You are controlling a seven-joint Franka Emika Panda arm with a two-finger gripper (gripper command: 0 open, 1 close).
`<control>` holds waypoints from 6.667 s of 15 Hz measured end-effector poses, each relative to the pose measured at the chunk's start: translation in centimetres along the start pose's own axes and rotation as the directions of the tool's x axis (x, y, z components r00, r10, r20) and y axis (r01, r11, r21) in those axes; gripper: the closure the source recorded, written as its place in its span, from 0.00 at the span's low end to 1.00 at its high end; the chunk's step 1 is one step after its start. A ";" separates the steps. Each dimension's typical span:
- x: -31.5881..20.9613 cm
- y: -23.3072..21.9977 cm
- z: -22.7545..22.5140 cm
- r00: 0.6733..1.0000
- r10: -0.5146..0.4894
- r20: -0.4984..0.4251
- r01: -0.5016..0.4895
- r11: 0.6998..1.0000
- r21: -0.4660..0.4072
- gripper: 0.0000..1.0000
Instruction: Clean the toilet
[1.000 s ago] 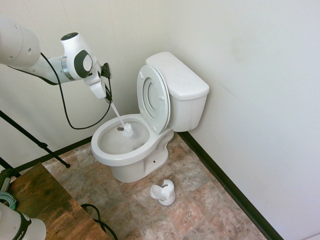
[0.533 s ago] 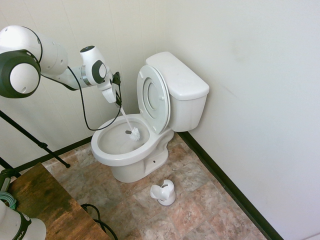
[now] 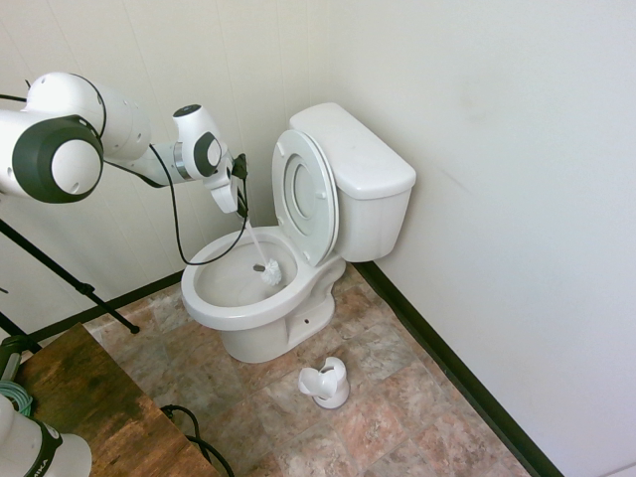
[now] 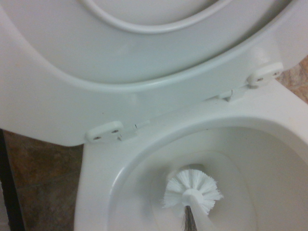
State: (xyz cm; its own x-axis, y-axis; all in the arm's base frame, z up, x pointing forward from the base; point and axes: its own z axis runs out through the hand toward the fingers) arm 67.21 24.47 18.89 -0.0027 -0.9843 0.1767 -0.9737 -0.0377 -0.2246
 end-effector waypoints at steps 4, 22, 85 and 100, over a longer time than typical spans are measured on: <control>0.0 -1.8 1.2 0.999 0.042 -0.031 -0.042 0.999 0.008 1.00; -7.4 -2.8 2.9 0.999 -0.007 -0.032 0.006 1.000 -0.021 1.00; 27.8 20.4 -17.0 0.981 0.193 0.026 -0.195 0.979 0.067 1.00; 32.4 14.5 1.5 0.974 0.201 0.103 -0.192 0.977 -0.088 1.00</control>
State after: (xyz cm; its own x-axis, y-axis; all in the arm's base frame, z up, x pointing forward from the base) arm 53.35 -8.21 19.94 -0.1749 -0.9842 0.0282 -0.9711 0.1677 -0.1697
